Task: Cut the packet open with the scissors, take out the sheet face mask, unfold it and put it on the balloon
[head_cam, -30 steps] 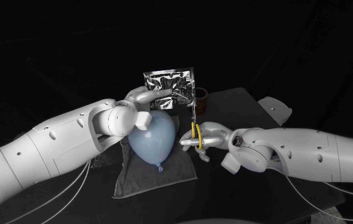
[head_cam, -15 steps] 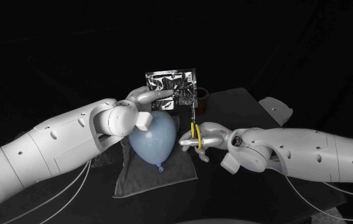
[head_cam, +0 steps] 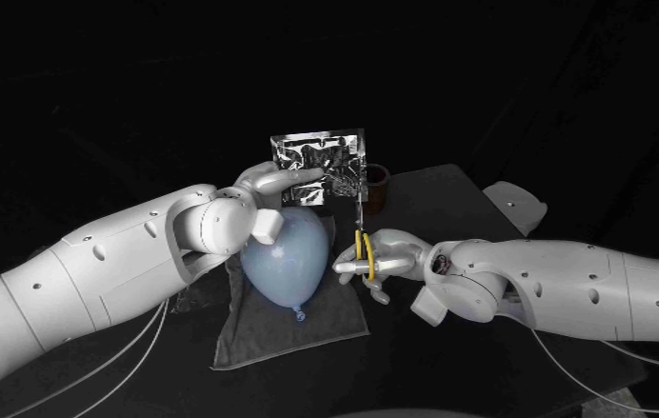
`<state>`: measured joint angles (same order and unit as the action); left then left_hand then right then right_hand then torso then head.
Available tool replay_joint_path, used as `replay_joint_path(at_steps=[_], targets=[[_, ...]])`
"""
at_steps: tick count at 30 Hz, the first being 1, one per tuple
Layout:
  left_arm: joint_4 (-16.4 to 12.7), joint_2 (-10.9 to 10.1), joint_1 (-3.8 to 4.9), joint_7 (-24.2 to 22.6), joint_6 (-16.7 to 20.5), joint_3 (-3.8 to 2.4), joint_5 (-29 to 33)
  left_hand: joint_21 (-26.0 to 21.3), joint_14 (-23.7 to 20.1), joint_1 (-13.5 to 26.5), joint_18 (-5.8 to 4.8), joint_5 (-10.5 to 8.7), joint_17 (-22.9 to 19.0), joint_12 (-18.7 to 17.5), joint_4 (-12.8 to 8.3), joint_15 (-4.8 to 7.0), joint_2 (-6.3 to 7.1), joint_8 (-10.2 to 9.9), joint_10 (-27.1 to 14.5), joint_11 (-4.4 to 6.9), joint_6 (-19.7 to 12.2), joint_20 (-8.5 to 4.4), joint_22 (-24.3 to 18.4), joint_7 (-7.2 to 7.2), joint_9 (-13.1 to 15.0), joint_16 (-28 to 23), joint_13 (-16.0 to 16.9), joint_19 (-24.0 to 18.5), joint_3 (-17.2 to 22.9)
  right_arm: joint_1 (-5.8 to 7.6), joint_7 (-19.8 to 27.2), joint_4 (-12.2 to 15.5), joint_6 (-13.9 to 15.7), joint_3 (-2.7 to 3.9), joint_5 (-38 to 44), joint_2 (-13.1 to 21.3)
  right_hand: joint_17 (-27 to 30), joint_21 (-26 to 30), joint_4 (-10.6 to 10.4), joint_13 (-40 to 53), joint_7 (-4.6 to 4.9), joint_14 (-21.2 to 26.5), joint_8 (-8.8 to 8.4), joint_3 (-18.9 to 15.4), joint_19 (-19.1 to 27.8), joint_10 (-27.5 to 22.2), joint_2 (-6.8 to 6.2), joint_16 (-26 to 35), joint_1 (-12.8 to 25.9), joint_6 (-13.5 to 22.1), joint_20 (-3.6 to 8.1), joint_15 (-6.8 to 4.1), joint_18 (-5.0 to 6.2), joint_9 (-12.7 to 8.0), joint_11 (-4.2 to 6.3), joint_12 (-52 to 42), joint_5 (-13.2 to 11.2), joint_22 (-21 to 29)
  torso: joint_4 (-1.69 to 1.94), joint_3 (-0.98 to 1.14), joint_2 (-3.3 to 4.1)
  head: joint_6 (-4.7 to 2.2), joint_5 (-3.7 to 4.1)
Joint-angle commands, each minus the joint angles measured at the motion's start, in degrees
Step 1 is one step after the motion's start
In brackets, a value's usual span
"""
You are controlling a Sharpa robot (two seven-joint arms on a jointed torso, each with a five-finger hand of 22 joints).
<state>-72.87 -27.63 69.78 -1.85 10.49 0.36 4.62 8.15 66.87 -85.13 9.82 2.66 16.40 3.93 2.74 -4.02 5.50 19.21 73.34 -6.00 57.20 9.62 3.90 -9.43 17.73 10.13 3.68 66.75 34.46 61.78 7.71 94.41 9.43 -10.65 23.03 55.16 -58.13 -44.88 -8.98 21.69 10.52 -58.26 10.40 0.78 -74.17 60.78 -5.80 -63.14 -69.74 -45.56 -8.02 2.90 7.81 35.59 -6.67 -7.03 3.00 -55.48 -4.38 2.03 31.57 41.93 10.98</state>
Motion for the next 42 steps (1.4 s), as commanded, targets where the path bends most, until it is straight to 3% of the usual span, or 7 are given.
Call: replay_joint_path(at_steps=[1,12,14,22,28,34,42], targets=[[-0.1,0.0,0.08,-0.1,-1.4,-0.06,-0.3,0.2,0.3,0.1,0.81,0.18,0.1,-0.2,0.0,0.11,-0.40,0.2,0.3,-0.02,0.4,0.08,0.1,-0.22,3.5,0.0,0.1,0.4,0.5,0.04,0.4,0.0,-0.9,0.04,-0.2,0.0,0.1,-0.2,0.0,-0.1,0.26,0.3,0.22,-0.4,0.0,0.0,0.71,-0.3,-0.1,-0.1,-0.19,-0.01,1.00,0.1,-0.34,-0.4,-0.2,0.0,0.01,0.02,0.00,0.19,-0.11],[-0.1,0.0,0.08,-0.1,-1.7,-0.05,-0.9,0.3,0.4,0.1,0.82,0.17,0.2,-0.2,-0.1,0.14,-0.39,0.2,0.4,0.00,0.4,0.04,0.1,-0.21,3.6,0.0,0.1,0.5,0.5,1.05,0.6,0.0,-0.4,0.04,-0.3,0.0,0.1,-1.2,-0.2,-0.4,0.36,0.0,0.89,-1.4,-0.2,0.5,1.40,-0.8,-0.8,-0.8,-0.25,0.02,0.87,0.1,-0.35,-1.0,-0.2,-0.7,-0.02,0.00,0.00,0.18,-0.01],[-0.1,0.0,0.08,-0.1,-1.7,-0.05,-1.0,0.3,0.4,0.1,0.82,0.17,0.2,-0.2,-0.1,0.14,-0.39,0.2,0.4,0.00,0.4,0.04,0.1,-0.21,3.6,0.0,0.1,0.5,0.5,1.22,0.7,0.0,0.1,0.04,-0.4,0.1,0.0,-2.5,-0.3,-0.4,0.23,-0.6,1.69,-2.1,-0.7,1.7,1.85,-1.5,-1.6,-1.9,-0.15,-0.14,0.72,0.2,-0.14,-1.9,-0.3,-1.5,-0.01,0.01,0.01,0.15,0.06],[-0.1,-0.1,0.08,0.0,-1.7,-0.05,-1.1,0.3,0.4,0.2,0.81,0.17,0.2,-0.2,-0.2,0.15,-0.38,0.2,0.4,0.01,0.4,0.03,0.1,-0.20,3.6,0.0,0.1,0.5,0.6,1.53,0.8,0.1,0.9,0.05,-0.2,0.1,-2.5,-12.8,-0.5,1.9,-2.19,-6.7,5.89,-5.1,-4.8,8.9,4.31,-5.7,-4.5,-7.2,1.68,-2.32,-0.95,1.4,2.42,-7.0,-0.2,-8.9,-0.03,0.02,-0.01,0.17,0.02],[0.0,-0.1,0.08,-0.1,-1.6,-0.05,-1.1,0.3,0.4,0.2,0.81,0.17,0.2,-0.1,-0.2,0.16,-0.38,0.3,0.5,0.02,0.4,0.01,0.1,-0.20,3.6,0.0,0.1,0.6,0.6,1.57,0.2,0.1,0.9,0.05,0.3,0.3,-4.8,-18.6,-1.3,5.7,-3.88,-10.8,8.62,-8.1,-7.0,11.4,5.81,-8.4,-6.0,-9.1,3.19,-3.86,-1.98,3.8,4.06,-10.2,-0.2,-13.3,-0.05,0.01,-0.02,0.23,-0.19],[0.0,-0.1,0.08,-0.2,-1.6,-0.04,-1.1,0.3,0.5,0.3,0.81,0.17,0.2,-0.1,-0.3,0.17,-0.38,0.3,0.5,0.03,0.4,0.00,0.1,-0.20,3.7,0.0,0.1,0.6,0.6,1.58,-0.8,0.1,0.3,0.04,0.9,0.7,-6.2,-21.1,-2.2,8.8,-4.48,-12.7,10.08,-10.8,-7.8,11.8,6.79,-9.8,-7.0,-9.4,3.73,-4.40,-2.42,5.8,4.66,-12.1,-0.2,-15.2,-0.04,-0.03,0.00,0.32,-0.25],[0.0,-0.2,0.08,-0.2,-1.6,-0.04,-1.2,0.3,0.5,0.3,0.81,0.18,0.3,-0.1,-0.3,0.18,-0.39,0.3,0.5,0.04,0.4,-0.02,0.1,-0.19,3.7,0.0,0.1,0.6,0.7,1.60,-0.9,0.4,0.9,0.04,1.7,1.7,-6.6,-21.8,-2.7,10.9,-4.68,-13.4,10.67,-12.8,-8.0,11.6,7.54,-10.3,-7.8,-9.3,3.94,-4.60,-2.53,7.0,4.87,-12.9,-0.2,-15.7,-0.02,0.00,0.01,0.25,-0.22]])
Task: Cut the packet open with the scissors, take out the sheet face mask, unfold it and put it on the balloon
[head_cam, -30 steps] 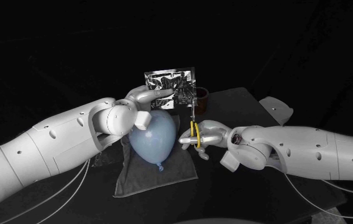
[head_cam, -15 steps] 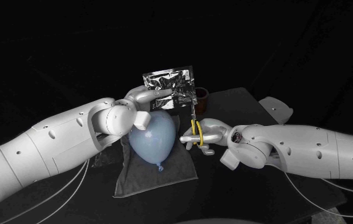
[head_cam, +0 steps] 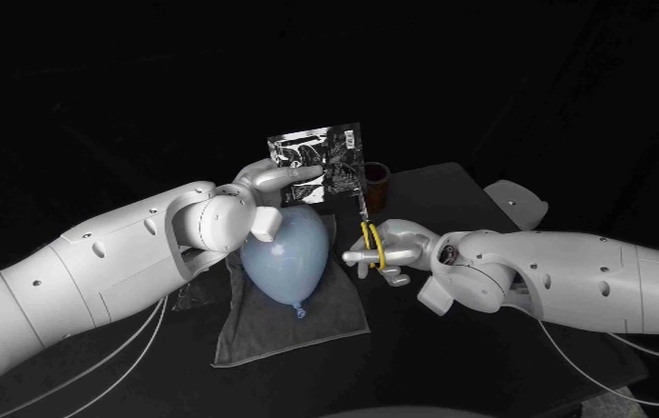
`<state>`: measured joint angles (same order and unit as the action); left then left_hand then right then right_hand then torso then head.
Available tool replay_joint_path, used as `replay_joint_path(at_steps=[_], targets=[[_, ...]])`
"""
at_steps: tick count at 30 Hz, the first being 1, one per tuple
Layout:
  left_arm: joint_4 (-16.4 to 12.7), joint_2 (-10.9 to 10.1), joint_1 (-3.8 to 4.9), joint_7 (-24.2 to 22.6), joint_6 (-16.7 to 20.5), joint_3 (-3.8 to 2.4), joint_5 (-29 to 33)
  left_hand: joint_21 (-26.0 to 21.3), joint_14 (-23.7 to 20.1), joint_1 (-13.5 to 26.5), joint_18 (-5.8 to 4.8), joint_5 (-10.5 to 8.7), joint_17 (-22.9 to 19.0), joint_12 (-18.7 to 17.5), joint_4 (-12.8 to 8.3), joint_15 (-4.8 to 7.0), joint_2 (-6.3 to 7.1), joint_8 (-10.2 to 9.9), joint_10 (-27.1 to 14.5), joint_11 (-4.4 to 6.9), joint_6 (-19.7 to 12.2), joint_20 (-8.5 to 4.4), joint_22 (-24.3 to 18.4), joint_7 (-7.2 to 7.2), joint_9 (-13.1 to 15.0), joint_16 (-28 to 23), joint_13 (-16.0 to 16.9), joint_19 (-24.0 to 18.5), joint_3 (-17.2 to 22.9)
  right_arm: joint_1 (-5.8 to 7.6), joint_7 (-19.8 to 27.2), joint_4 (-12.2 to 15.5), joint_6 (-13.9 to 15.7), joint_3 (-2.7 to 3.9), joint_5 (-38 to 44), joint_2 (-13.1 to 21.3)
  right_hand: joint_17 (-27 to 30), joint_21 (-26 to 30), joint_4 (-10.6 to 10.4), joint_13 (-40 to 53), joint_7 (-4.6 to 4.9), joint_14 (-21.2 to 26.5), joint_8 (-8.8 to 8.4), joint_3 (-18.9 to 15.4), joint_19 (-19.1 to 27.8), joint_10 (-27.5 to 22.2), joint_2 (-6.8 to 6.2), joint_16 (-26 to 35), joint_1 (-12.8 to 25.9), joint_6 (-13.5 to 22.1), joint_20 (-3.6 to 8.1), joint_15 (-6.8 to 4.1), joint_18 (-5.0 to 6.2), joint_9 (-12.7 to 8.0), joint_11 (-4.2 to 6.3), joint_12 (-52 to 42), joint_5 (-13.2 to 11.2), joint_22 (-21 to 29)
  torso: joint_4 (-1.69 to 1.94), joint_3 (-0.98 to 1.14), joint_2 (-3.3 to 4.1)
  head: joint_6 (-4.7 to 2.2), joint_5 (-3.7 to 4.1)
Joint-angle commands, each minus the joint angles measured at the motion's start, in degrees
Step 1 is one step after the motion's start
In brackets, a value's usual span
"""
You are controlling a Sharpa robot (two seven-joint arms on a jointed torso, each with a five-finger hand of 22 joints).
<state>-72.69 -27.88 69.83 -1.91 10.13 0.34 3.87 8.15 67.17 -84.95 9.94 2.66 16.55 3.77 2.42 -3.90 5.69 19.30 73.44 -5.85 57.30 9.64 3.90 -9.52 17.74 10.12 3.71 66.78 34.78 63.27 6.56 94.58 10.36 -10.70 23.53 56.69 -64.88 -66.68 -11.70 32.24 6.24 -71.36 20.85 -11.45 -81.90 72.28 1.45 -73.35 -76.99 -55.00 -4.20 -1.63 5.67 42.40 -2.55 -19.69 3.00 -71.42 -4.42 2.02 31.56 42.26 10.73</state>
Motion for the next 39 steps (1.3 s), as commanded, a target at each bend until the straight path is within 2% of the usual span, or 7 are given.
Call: replay_joint_path(at_steps=[1,3,9,12,15,25,39], targets=[[-0.1,0.0,0.02,-0.1,-1.2,-0.02,-0.5,0.3,0.2,0.1,0.69,0.17,0.1,0.0,0.0,0.06,-0.58,0.2,0.4,-0.11,0.3,-0.03,0.1,-0.10,3.7,0.0,0.1,0.6,0.3,0.11,0.4,0.3,0.2,0.08,1.2,0.3,0.4,0.4,-0.1,0.6,-0.29,-0.1,0.12,-1.1,0.0,-0.3,0.43,0.1,-0.7,0.5,0.11,0.00,-0.29,0.3,0.64,-0.1,-0.2,0.5,0.01,0.03,0.02,-0.11,0.01],[-0.1,0.0,0.02,-0.1,-1.2,-0.01,-0.6,0.3,0.2,0.1,0.69,0.17,0.1,0.0,0.0,0.06,-0.58,0.2,0.4,-0.11,0.3,-0.03,0.1,-0.10,3.7,0.0,0.1,0.6,0.3,0.13,0.7,0.4,0.4,0.08,1.3,0.4,0.6,1.1,-0.2,0.6,0.02,0.2,-0.32,-1.7,0.3,-1.4,0.64,0.3,-0.9,1.2,-0.02,0.22,-0.17,0.4,0.33,0.5,-0.2,1.1,0.00,0.03,0.02,-0.12,-0.01],[-0.1,0.0,0.02,0.1,-1.2,-0.01,-0.9,0.3,0.2,0.2,0.69,0.18,0.1,0.0,0.0,0.08,-0.58,0.2,0.5,-0.10,0.3,-0.06,0.1,-0.09,3.7,0.0,0.1,0.6,0.4,0.29,1.3,0.5,0.8,0.08,2.0,0.5,4.9,9.8,-0.1,-3.3,4.04,6.3,-5.75,-5.7,4.8,-11.0,1.86,3.1,-2.2,7.5,-2.69,3.70,1.33,-1.3,-3.61,7.5,-0.2,7.8,0.00,0.08,0.02,-0.35,-0.05],[-0.1,-0.1,0.02,0.2,-1.2,-0.01,-0.9,0.3,0.2,0.2,0.69,0.18,0.1,0.0,0.0,0.08,-0.58,0.2,0.5,-0.10,0.3,-0.06,0.1,-0.09,3.7,0.0,0.1,0.6,0.4,0.39,1.5,0.4,1.1,0.09,2.1,0.4,7.8,14.0,0.2,-6.1,4.92,10.7,-8.31,-7.4,7.3,-15.2,2.48,4.7,-2.7,10.9,-3.98,4.79,2.23,-2.5,-4.84,10.1,-0.2,10.9,0.01,0.08,0.02,-0.37,-0.02],[-0.1,-0.1,0.02,0.2,-1.2,-0.01,-1.0,0.3,0.2,0.2,0.69,0.18,0.1,0.0,0.0,0.08,-0.58,0.2,0.5,-0.10,0.3,-0.06,0.1,-0.09,3.7,0.0,0.1,0.6,0.4,0.49,1.7,0.3,1.4,0.09,2.4,0.4,10.5,17.6,0.5,-8.2,5.40,14.5,-9.50,-8.7,9.4,-17.9,2.76,6.1,-3.0,12.5,-4.78,5.45,2.95,-3.3,-5.54,11.5,-0.2,13.8,-0.03,0.04,0.03,-0.55,0.08],[-0.1,-0.1,0.02,0.4,-1.2,-0.01,-1.1,0.4,0.3,0.2,0.70,0.18,0.2,0.0,-0.1,0.11,-0.58,0.3,0.5,-0.08,0.3,-0.10,0.1,-0.09,3.8,0.1,0.1,0.7,0.5,0.89,2.0,-0.4,1.7,0.09,2.5,0.1,11.1,18.0,0.8,-9.8,5.74,15.8,-9.62,-9.9,9.9,-18.5,3.18,5.7,-3.2,12.6,-5.27,5.82,3.13,-3.6,-5.87,11.6,-0.2,14.2,0.02,0.06,0.03,-0.75,0.26],[-0.1,-0.2,0.01,0.5,-1.5,0.00,-1.4,0.4,0.4,0.3,0.69,0.17,0.2,0.0,-0.2,0.14,-0.57,0.3,0.6,-0.07,0.3,-0.14,0.1,-0.09,3.9,0.1,0.1,0.8,0.5,2.43,2.4,-0.9,1.8,0.09,1.6,-0.2,11.1,17.5,0.8,-10.9,5.68,15.6,-9.43,-11.0,9.6,-17.5,3.65,4.9,-3.2,11.9,-5.37,5.80,3.13,-3.8,-5.79,10.8,-0.2,14.0,0.02,0.01,0.03,-1.11,0.54]])
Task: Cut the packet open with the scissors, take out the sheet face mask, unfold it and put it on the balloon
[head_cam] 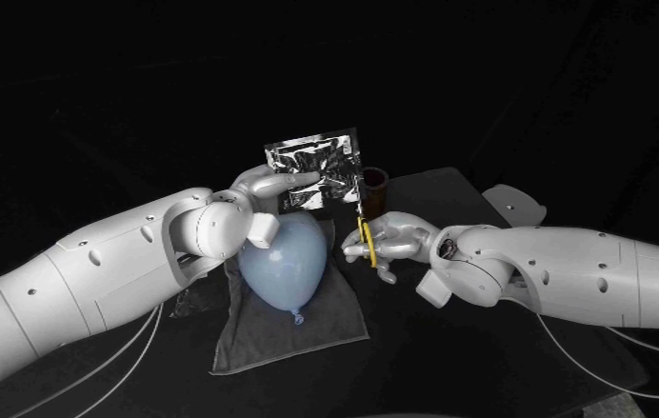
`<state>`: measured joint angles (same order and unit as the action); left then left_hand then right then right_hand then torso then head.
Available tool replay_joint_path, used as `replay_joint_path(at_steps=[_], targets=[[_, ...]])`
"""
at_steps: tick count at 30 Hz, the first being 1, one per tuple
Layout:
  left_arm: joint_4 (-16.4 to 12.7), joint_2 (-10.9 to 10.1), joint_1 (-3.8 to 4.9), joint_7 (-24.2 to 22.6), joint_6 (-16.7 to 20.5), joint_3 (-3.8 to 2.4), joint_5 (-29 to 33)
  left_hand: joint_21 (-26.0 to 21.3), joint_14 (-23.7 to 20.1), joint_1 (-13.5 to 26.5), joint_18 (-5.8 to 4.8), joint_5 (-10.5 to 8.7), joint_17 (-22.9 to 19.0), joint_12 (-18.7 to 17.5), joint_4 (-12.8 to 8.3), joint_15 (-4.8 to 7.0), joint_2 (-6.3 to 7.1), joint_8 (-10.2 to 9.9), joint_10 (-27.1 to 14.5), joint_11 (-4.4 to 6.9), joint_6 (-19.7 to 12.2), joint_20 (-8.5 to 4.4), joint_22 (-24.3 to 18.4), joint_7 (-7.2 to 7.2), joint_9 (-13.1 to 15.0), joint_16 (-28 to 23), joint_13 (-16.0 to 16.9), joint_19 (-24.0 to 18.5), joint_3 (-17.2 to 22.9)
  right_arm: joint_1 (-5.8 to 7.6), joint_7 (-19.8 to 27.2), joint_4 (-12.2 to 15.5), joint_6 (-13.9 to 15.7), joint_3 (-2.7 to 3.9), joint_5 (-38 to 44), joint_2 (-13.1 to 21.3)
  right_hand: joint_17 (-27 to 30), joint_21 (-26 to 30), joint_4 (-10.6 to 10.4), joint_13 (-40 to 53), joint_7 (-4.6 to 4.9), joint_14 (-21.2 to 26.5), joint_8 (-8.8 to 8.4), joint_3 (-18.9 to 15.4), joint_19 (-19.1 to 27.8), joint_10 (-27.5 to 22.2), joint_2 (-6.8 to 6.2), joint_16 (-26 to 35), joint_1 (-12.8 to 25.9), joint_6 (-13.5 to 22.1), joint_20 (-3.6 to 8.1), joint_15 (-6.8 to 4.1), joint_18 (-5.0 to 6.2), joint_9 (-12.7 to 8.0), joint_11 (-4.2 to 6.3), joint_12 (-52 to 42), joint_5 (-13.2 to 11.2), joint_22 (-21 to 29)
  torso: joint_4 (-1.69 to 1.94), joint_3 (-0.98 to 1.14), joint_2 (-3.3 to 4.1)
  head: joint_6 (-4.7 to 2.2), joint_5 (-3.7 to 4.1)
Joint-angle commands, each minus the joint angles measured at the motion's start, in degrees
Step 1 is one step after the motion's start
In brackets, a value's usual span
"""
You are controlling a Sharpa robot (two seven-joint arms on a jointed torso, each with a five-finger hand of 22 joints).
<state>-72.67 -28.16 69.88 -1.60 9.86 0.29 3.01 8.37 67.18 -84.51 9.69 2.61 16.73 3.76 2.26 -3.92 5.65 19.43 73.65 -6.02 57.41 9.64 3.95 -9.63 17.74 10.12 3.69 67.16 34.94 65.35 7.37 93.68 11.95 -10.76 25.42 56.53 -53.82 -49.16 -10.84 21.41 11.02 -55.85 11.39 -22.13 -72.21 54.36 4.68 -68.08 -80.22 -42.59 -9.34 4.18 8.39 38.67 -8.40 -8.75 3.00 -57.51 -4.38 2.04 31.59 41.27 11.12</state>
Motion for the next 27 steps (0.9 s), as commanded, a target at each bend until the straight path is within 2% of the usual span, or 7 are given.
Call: replay_joint_path(at_steps=[1,12,16,17,21,25,27], targets=[[-0.1,0.0,-0.03,0.2,-1.2,0.04,-0.5,0.2,0.4,-0.1,0.94,0.22,0.0,0.1,-0.1,0.16,-0.53,0.2,0.4,0.10,0.2,-0.14,0.1,0.02,3.9,0.1,0.1,0.4,0.4,0.42,1.8,0.0,0.4,0.15,-0.6,0.0,0.0,-0.1,-0.1,-0.2,0.85,-0.1,0.04,-0.5,-0.1,0.4,0.48,-0.5,0.1,-0.5,-0.22,-0.04,0.40,-0.1,0.09,-0.2,-0.2,0.1,-0.01,-0.01,0.00,-0.12,0.18],[0.0,-0.1,-0.04,0.2,-1.2,0.05,-0.5,0.2,0.4,-0.1,0.94,0.22,0.1,0.1,-0.1,0.17,-0.54,0.2,0.5,0.11,0.2,-0.15,0.1,0.02,3.9,0.1,0.1,0.5,0.4,0.83,3.4,0.4,1.5,0.17,-2.5,-0.1,-0.9,-4.6,1.1,-2.6,0.16,-3.1,1.07,-2.5,-2.6,5.1,2.84,-3.0,-1.3,-3.8,0.54,-0.93,-0.38,-0.6,1.11,-2.8,-0.2,-2.8,-0.03,0.02,-0.04,-0.30,0.20],[0.0,-0.1,-0.04,0.2,-1.3,0.05,-0.5,0.2,0.5,0.0,0.94,0.22,0.1,0.1,-0.1,0.18,-0.54,0.2,0.5,0.12,0.2,-0.17,0.1,0.03,4.0,0.1,0.1,0.5,0.4,0.93,3.4,0.2,1.8,0.17,-2.8,-0.1,-1.7,-7.3,1.7,-2.7,-0.35,-4.8,1.83,-3.1,-3.9,8.7,3.84,-3.9,-1.7,-6.2,1.05,-1.53,-0.85,-0.8,1.88,-4.5,-0.2,-4.7,-0.06,0.04,-0.01,-0.30,0.20],[0.0,-0.1,-0.04,0.2,-1.3,0.05,-0.5,0.2,0.5,0.0,0.94,0.22,0.1,0.1,-0.1,0.18,-0.54,0.2,0.5,0.12,0.2,-0.17,0.1,0.03,4.0,0.1,0.1,0.5,0.4,0.94,3.4,0.2,1.8,0.17,-2.9,0.0,-1.8,-7.9,1.8,-2.6,-0.62,-5.2,2.05,-3.2,-4.2,9.4,4.04,-4.1,-1.8,-6.7,1.19,-1.73,-0.95,-0.8,2.03,-4.8,-0.2,-5.2,-0.06,0.01,-0.02,-0.25,0.16],[0.0,-0.1,-0.04,0.1,-1.4,0.05,-0.5,0.2,0.5,0.0,0.94,0.22,0.1,0.1,-0.1,0.18,-0.54,0.2,0.5,0.12,0.2,-0.17,0.1,0.03,4.0,0.1,0.1,0.5,0.4,1.00,3.0,0.0,2.0,0.17,-3.0,0.1,-3.8,-13.5,2.5,-1.4,-2.74,-9.3,3.95,-3.9,-7.1,14.8,5.70,-5.8,-2.7,-10.9,2.84,-3.58,-2.03,-0.4,4.18,-7.4,-0.2,-9.5,-0.03,-0.01,-0.02,-0.15,0.17],[0.0,-0.1,-0.04,0.1,-1.4,0.05,-0.5,0.2,0.5,0.0,0.94,0.22,0.1,0.1,-0.1,0.18,-0.54,0.2,0.5,0.12,0.2,-0.17,0.1,0.03,4.0,0.1,0.1,0.5,0.4,1.02,2.6,0.0,2.0,0.17,-2.9,0.1,-6.3,-16.8,3.1,0.2,-4.23,-12.6,5.58,-4.3,-8.7,17.9,6.61,-7.2,-3.4,-13.4,4.11,-4.91,-2.70,0.8,5.65,-9.2,-0.2,-12.0,-0.05,-0.02,-0.01,-0.15,0.16],[0.0,-0.2,-0.05,0.1,-1.4,0.05,-0.5,0.2,0.5,0.0,0.94,0.22,0.1,0.1,-0.1,0.18,-0.54,0.2,0.5,0.12,0.2,-0.17,0.1,0.03,4.0,0.1,0.1,0.5,0.4,1.03,2.5,0.0,2.0,0.17,-2.8,0.2,-6.7,-17.4,3.2,0.8,-4.56,-13.3,5.99,-4.4,-9.1,18.4,6.71,-7.4,-3.4,-13.8,4.49,-5.24,-2.85,1.3,5.98,-9.6,-0.2,-12.5,-0.05,-0.01,-0.01,-0.17,0.14]])
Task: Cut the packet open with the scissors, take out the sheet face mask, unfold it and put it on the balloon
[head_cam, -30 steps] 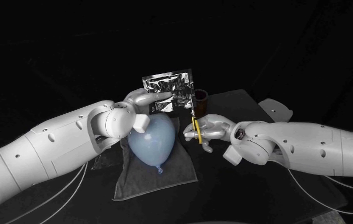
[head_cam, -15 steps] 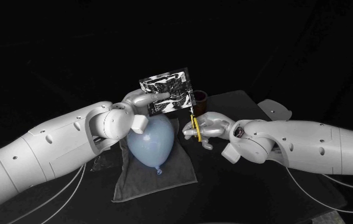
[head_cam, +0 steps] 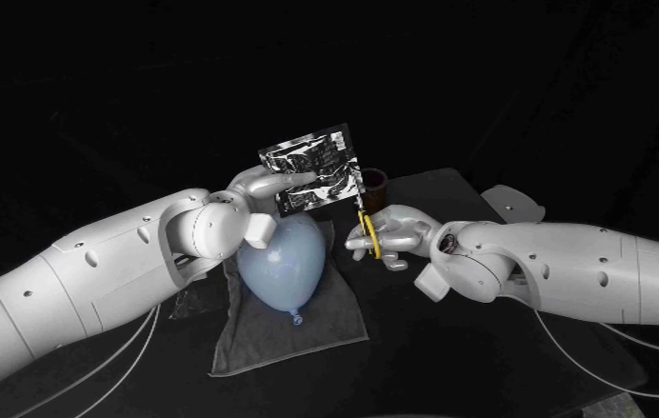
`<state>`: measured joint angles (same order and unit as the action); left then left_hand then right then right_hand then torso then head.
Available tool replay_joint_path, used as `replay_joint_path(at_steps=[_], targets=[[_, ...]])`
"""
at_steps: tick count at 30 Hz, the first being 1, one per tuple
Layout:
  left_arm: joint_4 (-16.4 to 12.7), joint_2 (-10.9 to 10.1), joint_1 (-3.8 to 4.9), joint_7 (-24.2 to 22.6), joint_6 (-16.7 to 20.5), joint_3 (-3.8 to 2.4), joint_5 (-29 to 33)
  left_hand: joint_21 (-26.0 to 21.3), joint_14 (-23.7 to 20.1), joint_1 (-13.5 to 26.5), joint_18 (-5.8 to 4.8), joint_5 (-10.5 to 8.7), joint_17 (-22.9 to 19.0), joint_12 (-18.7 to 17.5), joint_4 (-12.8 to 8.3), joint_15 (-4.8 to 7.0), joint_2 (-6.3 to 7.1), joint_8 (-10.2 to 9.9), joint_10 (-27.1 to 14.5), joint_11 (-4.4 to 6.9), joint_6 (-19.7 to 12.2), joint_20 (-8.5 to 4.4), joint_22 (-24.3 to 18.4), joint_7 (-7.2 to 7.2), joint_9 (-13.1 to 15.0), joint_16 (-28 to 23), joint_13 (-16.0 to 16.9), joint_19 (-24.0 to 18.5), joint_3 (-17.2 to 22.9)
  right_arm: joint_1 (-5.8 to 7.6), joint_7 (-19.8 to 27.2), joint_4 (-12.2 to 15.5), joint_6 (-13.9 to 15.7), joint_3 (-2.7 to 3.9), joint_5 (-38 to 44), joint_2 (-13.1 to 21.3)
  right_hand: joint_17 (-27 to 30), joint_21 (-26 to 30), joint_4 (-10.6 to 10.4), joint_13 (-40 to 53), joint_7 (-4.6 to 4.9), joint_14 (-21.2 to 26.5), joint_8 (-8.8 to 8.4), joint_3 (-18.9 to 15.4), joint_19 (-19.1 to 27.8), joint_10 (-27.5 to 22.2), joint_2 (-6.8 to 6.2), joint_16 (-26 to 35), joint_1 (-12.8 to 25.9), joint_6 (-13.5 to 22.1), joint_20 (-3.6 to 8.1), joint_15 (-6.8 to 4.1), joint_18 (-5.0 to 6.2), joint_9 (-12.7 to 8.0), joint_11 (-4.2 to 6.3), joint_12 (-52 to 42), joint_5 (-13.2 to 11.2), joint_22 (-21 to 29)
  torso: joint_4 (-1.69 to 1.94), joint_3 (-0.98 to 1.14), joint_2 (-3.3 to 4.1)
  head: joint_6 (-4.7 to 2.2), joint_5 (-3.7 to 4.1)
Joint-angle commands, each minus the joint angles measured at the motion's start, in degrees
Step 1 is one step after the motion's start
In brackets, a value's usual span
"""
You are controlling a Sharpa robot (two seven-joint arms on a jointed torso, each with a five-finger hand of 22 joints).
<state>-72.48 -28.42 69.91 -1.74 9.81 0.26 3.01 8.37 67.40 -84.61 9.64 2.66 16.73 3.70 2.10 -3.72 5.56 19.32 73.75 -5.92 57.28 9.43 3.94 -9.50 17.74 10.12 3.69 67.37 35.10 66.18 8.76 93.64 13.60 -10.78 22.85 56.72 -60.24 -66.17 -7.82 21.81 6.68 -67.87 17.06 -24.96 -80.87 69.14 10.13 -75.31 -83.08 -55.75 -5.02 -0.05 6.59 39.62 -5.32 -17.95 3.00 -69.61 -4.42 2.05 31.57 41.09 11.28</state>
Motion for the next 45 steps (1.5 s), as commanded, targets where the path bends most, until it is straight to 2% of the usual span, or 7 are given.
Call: replay_joint_path(at_steps=[1,5,11,15,21,34,45], targets=[[-0.2,0.1,-0.08,0.2,-1.4,0.08,-0.5,0.2,0.2,0.1,0.99,0.17,0.1,0.1,0.0,-0.02,-0.45,0.4,0.4,0.02,0.4,0.04,0.1,-0.10,4.0,0.1,0.1,0.3,0.3,0.20,1.0,0.0,0.3,0.19,-0.2,0.1,-0.3,-0.4,0.2,0.5,-0.24,-1.3,0.34,-1.6,-0.4,3.6,1.25,-0.2,-0.5,-0.6,0.19,-1.03,-1.05,0.4,2.91,-0.5,-0.2,-0.4,0.02,-0.02,0.02,-0.02,-0.07],[-0.1,0.0,-0.08,0.2,-1.4,0.08,-0.5,0.2,0.3,0.2,0.98,0.17,0.1,0.1,0.0,-0.01,-0.46,0.4,0.4,0.02,0.4,0.03,0.1,-0.10,4.0,0.1,0.1,0.3,0.3,0.21,1.1,0.1,0.2,0.19,-0.2,0.2,0.2,0.6,0.0,0.7,0.25,-1.1,-0.30,-1.7,0.0,2.0,0.46,0.2,0.4,0.7,0.27,-0.85,-0.88,0.6,2.48,0.4,-0.2,0.5,0.05,-0.02,0.02,-0.13,-0.14],[-0.1,0.0,-0.09,0.2,-1.4,0.09,-0.6,0.2,0.3,0.2,0.98,0.17,0.1,0.1,0.0,-0.01,-0.46,0.4,0.4,0.02,0.4,0.03,0.1,-0.10,4.0,0.1,0.1,0.3,0.3,0.21,1.7,0.5,-0.3,0.19,-0.1,0.5,4.0,7.9,0.5,-2.5,3.93,3.7,-5.69,-1.5,3.8,-7.3,-0.94,2.6,1.6,7.2,-2.32,2.49,0.35,-1.1,-1.34,7.1,-0.2,6.4,0.02,-0.02,0.01,-0.26,-0.18],[-0.1,-0.1,-0.09,0.3,-1.5,0.09,-0.6,0.2,0.3,0.2,0.98,0.17,0.1,0.1,0.0,0.00,-0.46,0.4,0.4,0.03,0.4,0.02,0.1,-0.10,4.1,0.1,0.1,0.3,0.3,0.21,2.0,0.7,-0.3,0.19,-0.1,0.6,7.4,12.7,1.1,-4.7,4.43,8.2,-8.02,-1.5,6.6,-11.2,-1.47,4.4,2.1,10.4,-3.44,3.33,1.40,-2.2,-2.24,9.6,-0.2,10.3,0.01,0.01,0.02,-0.36,-0.15],[-0.1,-0.1,-0.09,0.3,-1.6,0.09,-0.7,0.2,0.3,0.2,0.98,0.17,0.2,0.1,-0.1,0.01,-0.46,0.4,0.5,0.04,0.4,0.01,0.1,-0.10,4.1,0.1,0.1,0.4,0.3,0.21,2.2,0.8,-0.3,0.19,0.0,0.8,12.1,19.9,1.6,-7.2,5.17,15.0,-9.35,-1.5,10.9,-14.9,-2.06,6.8,2.7,12.8,-4.50,4.29,2.82,-2.8,-3.15,11.1,-0.2,16.2,-0.04,0.01,0.02,-0.39,-0.06],[-0.1,-0.2,-0.09,0.7,-2.5,0.10,-2.2,0.3,0.4,0.3,0.99,0.17,0.2,0.1,-0.2,0.05,-0.44,0.5,0.6,0.06,0.4,-0.05,0.1,-0.10,4.2,0.1,0.1,0.5,0.4,0.45,2.7,0.5,-0.4,0.23,-0.6,0.7,11.4,17.9,1.9,-8.1,5.23,14.5,-8.38,-1.4,9.8,-13.3,-1.68,5.5,3.0,10.9,-4.73,4.34,2.53,-2.6,-3.07,9.5,-0.2,14.9,-0.01,0.03,0.04,-0.67,-0.10],[-0.1,-0.4,-0.09,0.6,-3.0,0.10,-2.5,0.3,0.5,0.4,0.99,0.17,0.2,0.1,-0.2,0.06,-0.44,0.5,0.6,0.07,0.4,-0.06,0.1,-0.10,4.2,0.1,0.1,0.5,0.4,1.44,2.2,0.0,-1.6,0.25,-3.1,1.0,7.3,7.4,3.3,-7.7,3.40,7.4,-6.84,-1.5,4.1,-1.2,-0.33,1.9,2.8,6.4,-2.72,2.04,0.60,-2.9,-0.48,4.4,-0.2,6.9,-0.01,0.02,0.03,-0.54,0.13]])
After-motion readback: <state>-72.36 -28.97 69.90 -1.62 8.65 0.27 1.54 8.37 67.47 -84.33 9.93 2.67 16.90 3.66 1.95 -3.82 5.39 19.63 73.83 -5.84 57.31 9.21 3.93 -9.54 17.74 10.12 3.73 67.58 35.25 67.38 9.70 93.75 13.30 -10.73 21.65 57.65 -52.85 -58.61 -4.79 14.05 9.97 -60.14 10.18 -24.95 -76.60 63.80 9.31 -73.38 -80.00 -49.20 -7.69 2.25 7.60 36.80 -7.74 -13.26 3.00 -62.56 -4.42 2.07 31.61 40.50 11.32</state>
